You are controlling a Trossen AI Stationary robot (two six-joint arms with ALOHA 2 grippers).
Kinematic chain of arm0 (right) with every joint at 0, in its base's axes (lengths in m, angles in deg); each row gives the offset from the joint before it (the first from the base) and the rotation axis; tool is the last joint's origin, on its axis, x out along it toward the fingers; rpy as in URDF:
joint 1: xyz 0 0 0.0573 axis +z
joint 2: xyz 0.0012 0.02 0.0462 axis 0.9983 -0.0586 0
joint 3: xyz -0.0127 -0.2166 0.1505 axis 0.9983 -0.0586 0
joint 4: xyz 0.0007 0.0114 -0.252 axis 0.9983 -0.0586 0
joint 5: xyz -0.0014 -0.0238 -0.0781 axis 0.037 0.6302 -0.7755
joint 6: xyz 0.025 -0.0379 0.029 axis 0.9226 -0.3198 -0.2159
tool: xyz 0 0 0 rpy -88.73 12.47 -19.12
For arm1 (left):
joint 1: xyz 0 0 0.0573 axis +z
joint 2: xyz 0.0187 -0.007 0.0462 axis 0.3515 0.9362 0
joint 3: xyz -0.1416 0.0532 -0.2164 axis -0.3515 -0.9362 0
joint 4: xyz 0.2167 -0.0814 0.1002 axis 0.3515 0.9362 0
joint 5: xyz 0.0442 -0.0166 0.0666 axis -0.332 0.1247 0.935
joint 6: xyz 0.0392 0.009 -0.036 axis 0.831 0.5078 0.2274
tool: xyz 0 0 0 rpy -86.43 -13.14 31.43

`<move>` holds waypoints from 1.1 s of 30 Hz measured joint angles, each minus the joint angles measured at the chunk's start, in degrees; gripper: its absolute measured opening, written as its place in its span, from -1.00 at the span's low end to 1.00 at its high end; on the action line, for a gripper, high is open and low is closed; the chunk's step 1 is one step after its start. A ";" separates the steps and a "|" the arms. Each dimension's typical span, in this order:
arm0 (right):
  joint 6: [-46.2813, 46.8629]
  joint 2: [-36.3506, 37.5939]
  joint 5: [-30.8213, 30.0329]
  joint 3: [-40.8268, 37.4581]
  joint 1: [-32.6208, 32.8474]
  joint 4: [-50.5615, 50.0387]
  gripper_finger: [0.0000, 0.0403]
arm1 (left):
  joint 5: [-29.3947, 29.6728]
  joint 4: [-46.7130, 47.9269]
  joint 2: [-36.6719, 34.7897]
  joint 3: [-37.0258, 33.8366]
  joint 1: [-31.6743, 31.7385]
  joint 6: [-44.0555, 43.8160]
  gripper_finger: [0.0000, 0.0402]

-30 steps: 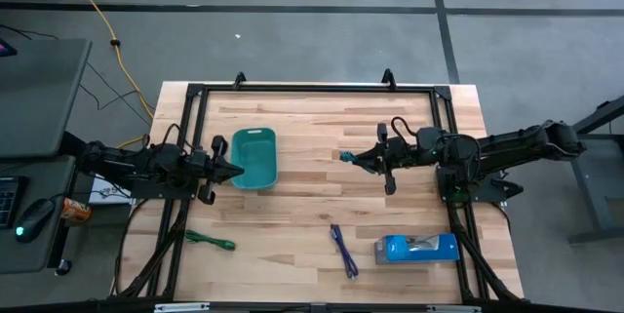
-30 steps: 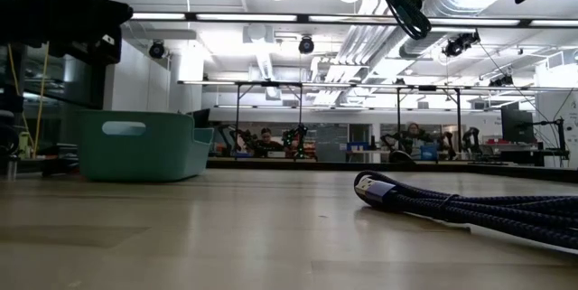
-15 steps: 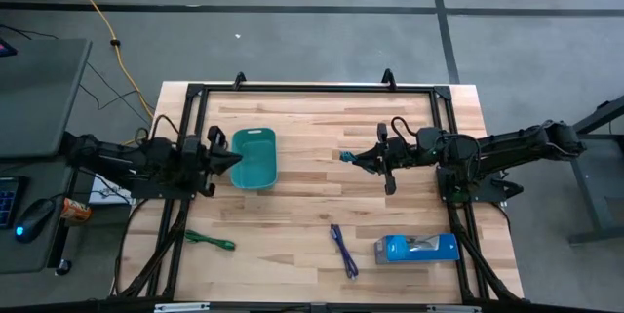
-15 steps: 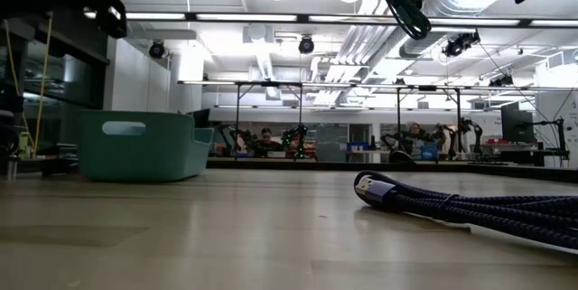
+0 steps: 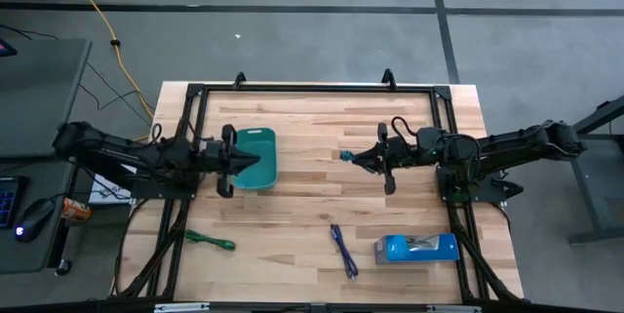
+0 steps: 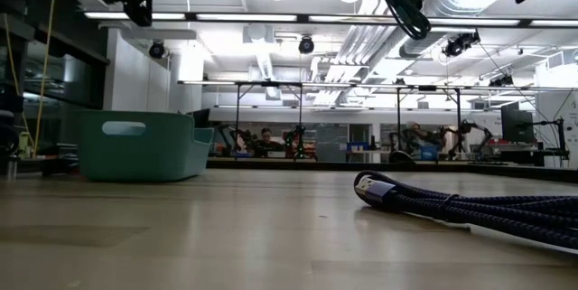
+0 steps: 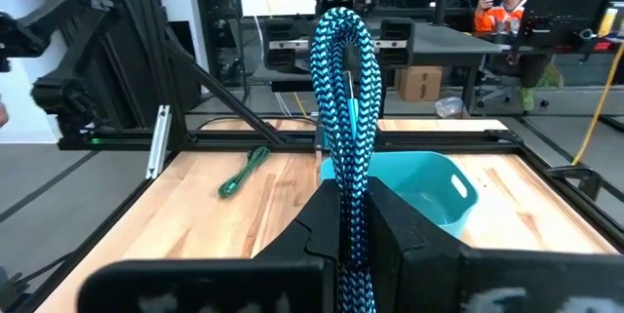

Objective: Pick and place USB-C Cables
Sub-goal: Put the blue charger cable into the bin

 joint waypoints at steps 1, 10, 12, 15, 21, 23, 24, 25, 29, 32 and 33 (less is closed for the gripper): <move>-0.04 0.02 -0.28 0.00 0.00 -0.10 -0.97 | 0.00 0.05 0.30 0.00 0.00 0.01 -1.00; -0.13 0.02 -0.33 0.00 0.00 -0.42 -0.96 | 0.00 -0.15 2.30 0.00 0.00 1.62 -0.82; -0.13 0.02 -0.33 0.00 0.00 -0.42 -0.96 | 0.00 -0.62 2.94 -0.02 0.00 1.58 -0.72; -0.15 0.02 -0.35 0.00 0.00 -0.42 -0.96 | 0.16 -2.08 4.22 -0.02 -0.02 1.56 -0.54; -0.09 0.02 -0.39 0.00 -0.02 -0.42 -0.96 | 2.33 -5.81 7.24 -0.02 -0.02 1.54 -0.26; 0.47 -0.42 -0.98 0.00 0.00 0.20 -0.96 | 1.53 -10.18 8.67 -0.04 -0.02 1.56 -0.20; 0.96 -1.09 -1.68 0.02 0.00 1.41 -0.96 | 1.01 -12.68 9.73 -0.03 -0.02 1.56 -0.18; 1.08 -1.87 -2.33 0.02 0.00 2.62 -0.96 | 0.41 -14.99 11.01 -0.02 -0.04 1.54 -0.16; 1.63 -7.05 -2.39 0.04 -0.02 13.28 -0.96 | -0.14 -20.97 16.71 -0.04 -0.02 2.53 -0.14; 3.09 -11.49 -0.87 0.09 -0.02 22.17 -0.96 | 0.73 -26.20 21.73 -0.04 -0.02 2.57 -0.14; 3.92 -12.91 -0.61 0.09 -0.02 24.79 -0.96 | 0.90 -28.40 23.51 -0.04 -0.02 2.59 -0.14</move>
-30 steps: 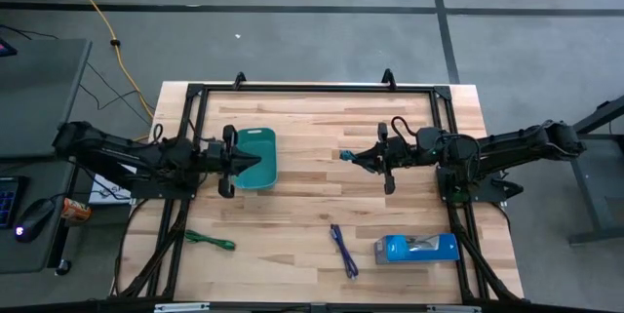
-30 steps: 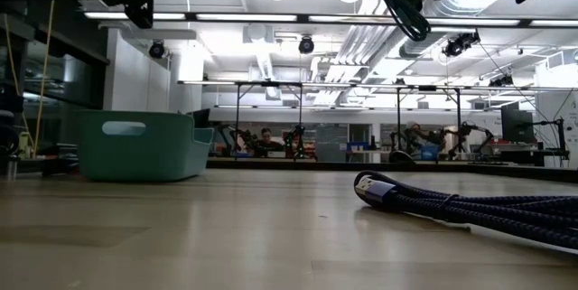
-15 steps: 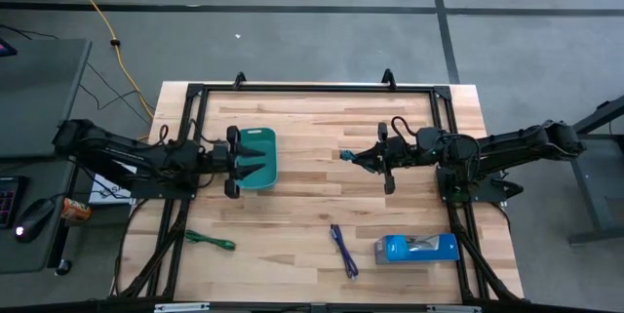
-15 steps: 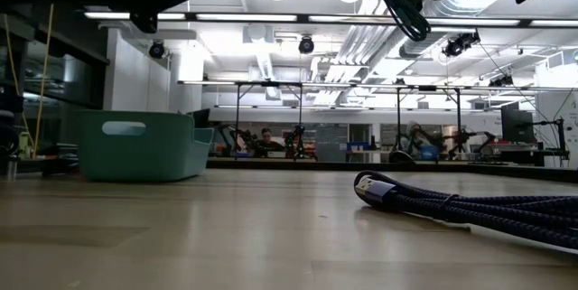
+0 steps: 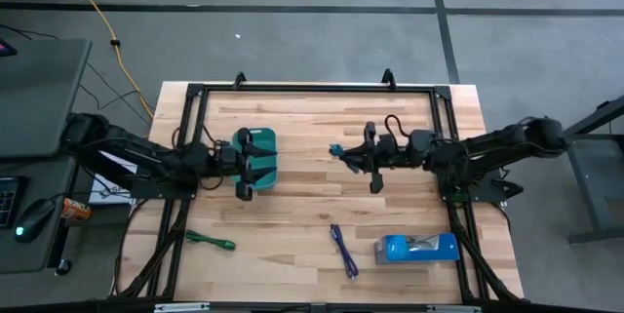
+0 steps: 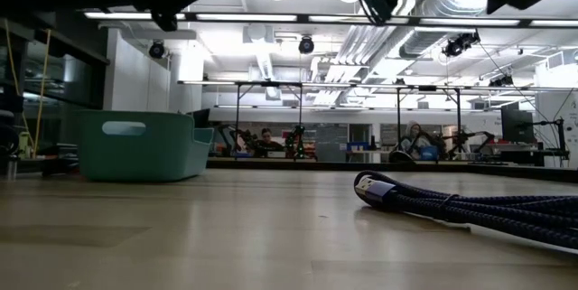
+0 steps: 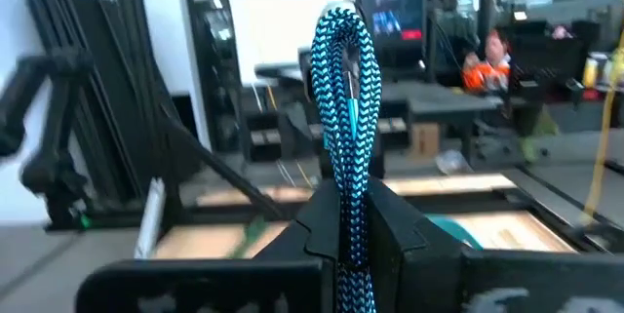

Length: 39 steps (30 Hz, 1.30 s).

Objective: Pick and place USB-C Cables
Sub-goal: Put the blue charger cable into the bin

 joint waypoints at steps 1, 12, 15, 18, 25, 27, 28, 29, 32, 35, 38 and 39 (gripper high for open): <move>0.37 -1.28 0.11 0.15 0.00 2.15 -0.96 | 0.03 -2.12 1.63 0.00 0.03 -0.01 -0.14; 6.44 -14.28 0.99 8.83 0.02 7.51 -0.96 | 0.19 -10.57 15.83 5.54 -0.02 -2.94 -0.14; 6.44 -17.48 2.12 11.33 0.02 7.34 -0.96 | -0.01 -10.51 18.85 7.43 -0.02 -3.17 -0.11; 6.46 -19.50 3.54 13.58 0.27 7.55 -0.96 | -0.01 -10.45 21.45 8.77 -0.02 -4.26 -0.07; 6.07 -22.00 4.39 16.21 1.65 7.45 -0.96 | -0.07 -10.42 25.47 11.91 0.00 -7.14 0.11; 6.01 -22.00 4.39 16.26 1.95 7.51 -0.96 | -0.08 -10.45 26.26 12.54 0.00 -7.59 0.17; 6.02 -22.00 4.39 16.26 2.03 7.50 -0.96 | -0.09 -10.36 26.70 12.89 0.00 -7.58 0.19; 6.01 -22.00 4.39 16.26 2.20 7.60 -0.96 | -0.31 -10.39 27.27 13.46 -0.02 -7.60 0.21; 5.90 -22.00 4.37 16.26 2.38 8.00 -0.96 | -1.75 -10.45 28.80 14.99 -0.16 -8.34 0.27; 5.83 -22.00 4.37 16.26 2.38 8.12 -0.96 | -3.03 -10.45 30.94 16.81 -0.48 -9.06 0.30; 5.95 -22.00 4.37 16.26 2.38 8.16 -0.96 | -3.05 -10.46 33.31 18.73 -0.77 -9.06 0.31; 5.95 -22.00 4.37 16.26 2.38 8.15 -0.96 | -3.05 -10.46 33.98 19.32 -0.84 -9.08 0.31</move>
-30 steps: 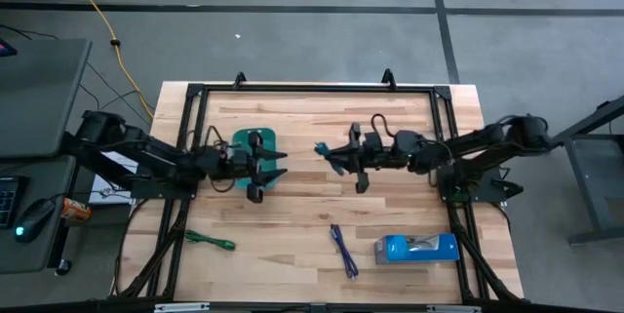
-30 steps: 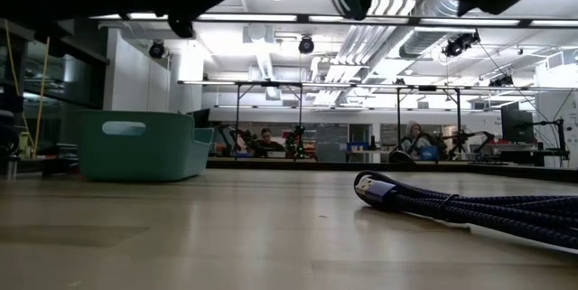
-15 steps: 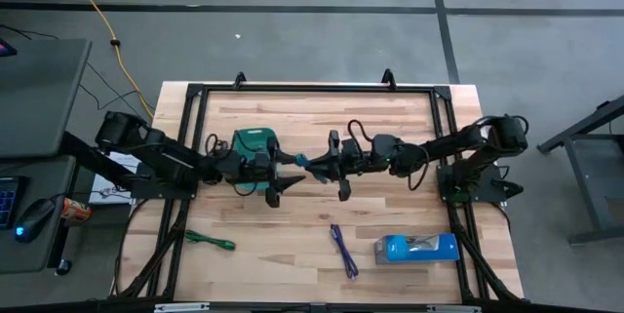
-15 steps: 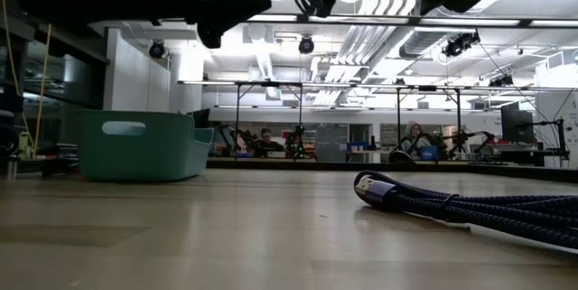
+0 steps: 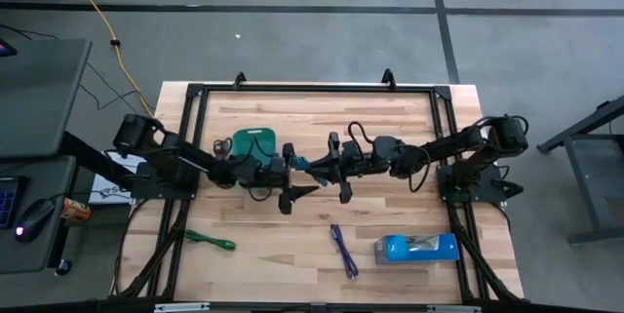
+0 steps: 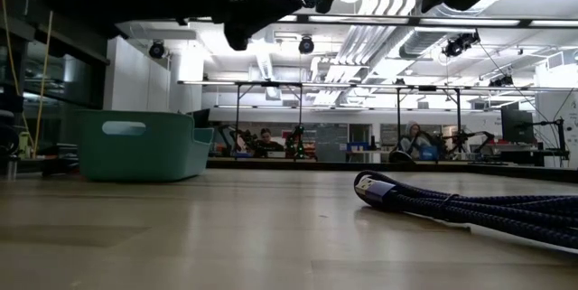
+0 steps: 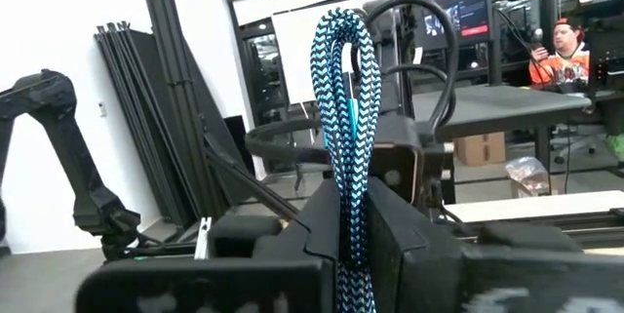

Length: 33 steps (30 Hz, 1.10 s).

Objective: Pick and place USB-C Cables
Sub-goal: Put the blue charger cable into the bin

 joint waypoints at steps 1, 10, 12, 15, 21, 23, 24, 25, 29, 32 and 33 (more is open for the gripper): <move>-0.01 0.00 0.00 0.00 0.00 -0.02 -0.96 | -0.01 -0.01 0.77 0.76 -0.03 -0.01 0.31; -1.30 0.00 0.00 0.00 0.00 -1.51 -0.96 | -0.13 -0.08 3.38 3.54 -1.02 -0.03 0.30; -1.25 0.00 0.05 0.00 0.00 -1.51 -0.96 | 0.08 -0.18 3.38 3.54 -1.06 -0.10 0.29; -1.16 0.00 0.24 0.00 0.00 -1.34 -0.96 | 1.47 -1.92 3.36 3.54 -1.04 -1.28 0.26; -1.06 0.00 0.38 0.00 0.00 -1.51 -0.96 | 3.24 -1.76 3.36 3.52 -1.06 -1.63 -0.08; -1.06 0.00 0.44 0.00 0.00 -1.55 -0.96 | 3.52 -1.78 3.36 3.52 -1.06 -2.10 -0.27; -1.06 0.00 0.42 0.00 -0.02 -1.55 -0.96 | 3.50 -1.78 3.36 3.52 -1.06 -2.39 -0.37; -1.06 0.00 0.42 0.00 -0.02 -1.61 -0.96 | 3.50 -1.76 3.36 3.52 -1.10 -2.48 -0.48; -1.04 0.00 0.31 0.00 -0.04 -2.00 -0.96 | 3.45 -1.72 3.36 3.50 -1.10 -2.53 -0.89; -1.04 0.00 0.38 0.00 -0.02 -2.08 -0.96 | 3.04 -1.72 3.36 3.50 -1.10 -2.52 -0.90; -1.04 0.00 0.39 0.00 -0.02 -2.16 -0.96 | 3.02 -1.67 3.36 3.50 -1.10 -2.54 -0.87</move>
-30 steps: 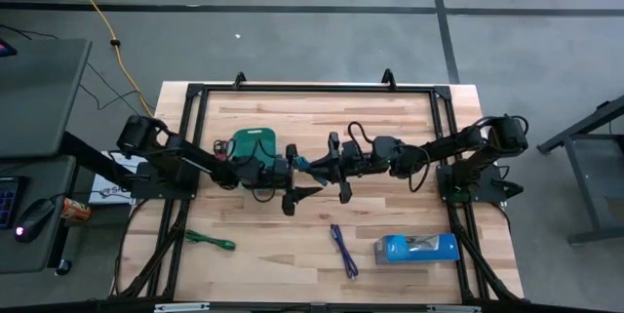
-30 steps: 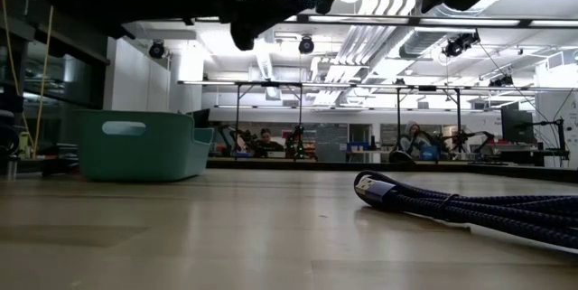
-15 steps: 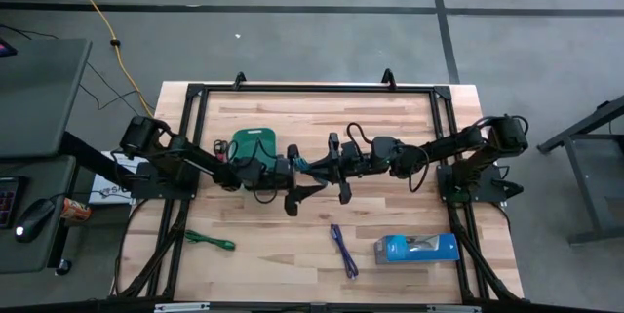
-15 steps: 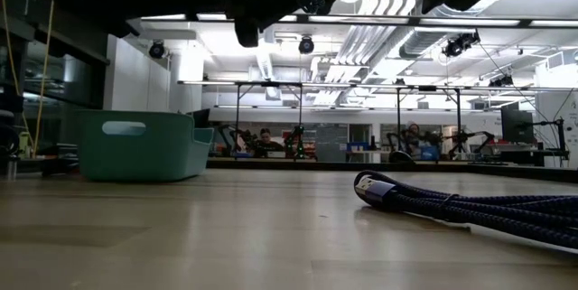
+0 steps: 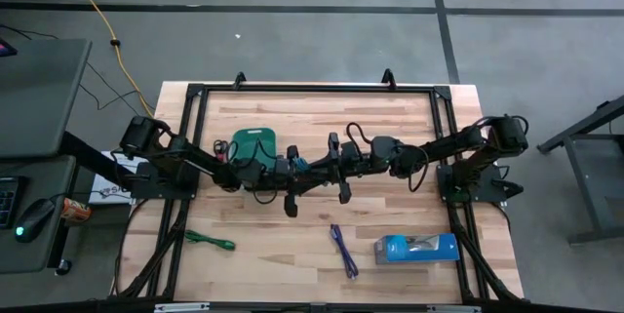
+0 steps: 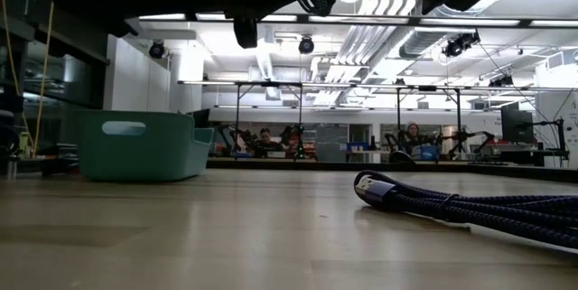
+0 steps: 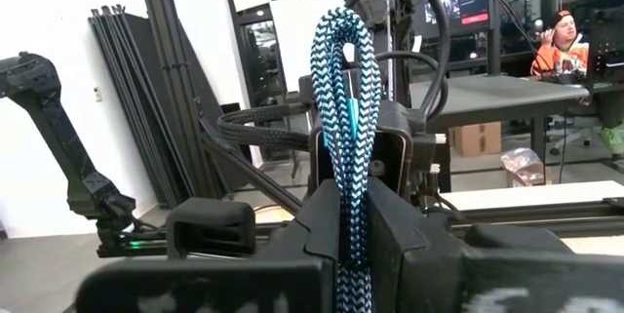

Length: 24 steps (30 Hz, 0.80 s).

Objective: Pick and place USB-C Cables
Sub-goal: Put the blue charger cable into the bin

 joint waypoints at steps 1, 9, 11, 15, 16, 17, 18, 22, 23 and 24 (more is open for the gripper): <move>0.00 0.00 0.00 0.00 0.00 -0.02 -0.96 | 0.00 0.00 0.00 0.00 0.00 0.00 -0.85; 0.11 0.00 -0.02 0.00 0.00 -0.49 -0.74 | -0.02 0.37 0.00 0.00 0.02 0.17 -0.92; 0.07 0.00 0.09 0.00 0.00 -1.08 -0.68 | -0.01 0.37 0.00 -0.02 0.02 0.15 -0.94; 0.13 0.00 0.17 -0.02 0.02 -1.24 -0.55 | 0.02 0.35 -0.02 -0.02 0.04 0.43 -0.92; 0.13 0.00 0.19 -0.02 0.02 -1.24 -0.51 | 0.02 0.35 -0.02 -0.02 0.04 0.41 -0.91; 0.12 0.00 0.23 -0.02 0.02 -1.24 -0.46 | 0.02 0.38 -0.02 -0.02 0.04 0.41 -0.91; -0.14 0.00 0.25 -0.02 0.02 -1.24 -0.40 | 0.02 0.42 -0.02 -0.02 0.04 0.43 -0.91; -2.36 0.08 0.22 -0.04 0.02 -1.24 -0.14 | 0.02 0.83 -0.04 -0.02 0.04 0.46 -0.91; -2.38 0.42 0.03 -0.07 0.02 -1.60 -0.08 | 0.02 0.99 -0.05 -0.02 0.04 0.61 -0.91; -2.41 0.92 -0.26 -0.07 0.02 -2.13 -0.03 | 0.02 1.48 -0.09 -0.03 0.04 0.88 -0.91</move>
